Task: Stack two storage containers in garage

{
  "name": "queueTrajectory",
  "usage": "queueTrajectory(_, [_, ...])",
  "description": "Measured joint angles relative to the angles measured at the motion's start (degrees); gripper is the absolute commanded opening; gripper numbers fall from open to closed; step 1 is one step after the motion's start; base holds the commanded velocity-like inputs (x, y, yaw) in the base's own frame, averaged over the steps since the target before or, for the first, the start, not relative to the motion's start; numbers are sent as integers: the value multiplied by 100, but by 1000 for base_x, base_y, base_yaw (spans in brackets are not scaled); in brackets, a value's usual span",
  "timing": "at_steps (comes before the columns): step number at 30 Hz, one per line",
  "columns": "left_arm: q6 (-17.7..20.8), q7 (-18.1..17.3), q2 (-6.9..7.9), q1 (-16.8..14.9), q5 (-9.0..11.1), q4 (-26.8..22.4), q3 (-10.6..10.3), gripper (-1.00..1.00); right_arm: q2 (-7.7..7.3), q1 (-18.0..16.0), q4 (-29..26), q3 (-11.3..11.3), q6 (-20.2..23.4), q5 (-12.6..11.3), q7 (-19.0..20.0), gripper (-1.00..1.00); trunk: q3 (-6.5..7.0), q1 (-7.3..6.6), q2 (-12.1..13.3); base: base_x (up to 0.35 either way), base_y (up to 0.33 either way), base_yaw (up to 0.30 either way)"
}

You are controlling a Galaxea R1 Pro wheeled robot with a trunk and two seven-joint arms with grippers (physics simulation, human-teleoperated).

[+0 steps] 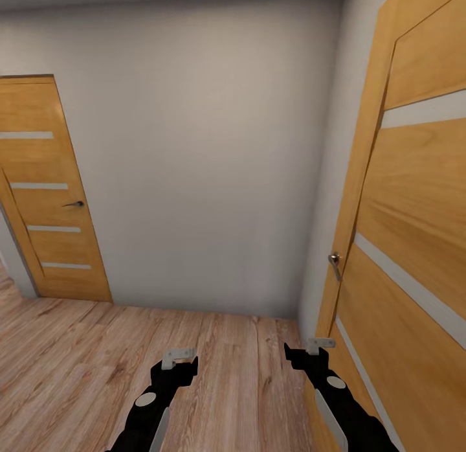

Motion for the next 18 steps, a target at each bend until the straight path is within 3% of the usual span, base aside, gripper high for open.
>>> queueTrajectory(5, [7,0,0,-1,0,0,0,100,0,0,2,1,3,0,0,100,0,-2,-1,139,0,0])
queueTrajectory(18, [8,0,0,-2,8,-1,0,100,0,0,35,7,3,0,0,100,0,-3,-1,312,0,0])
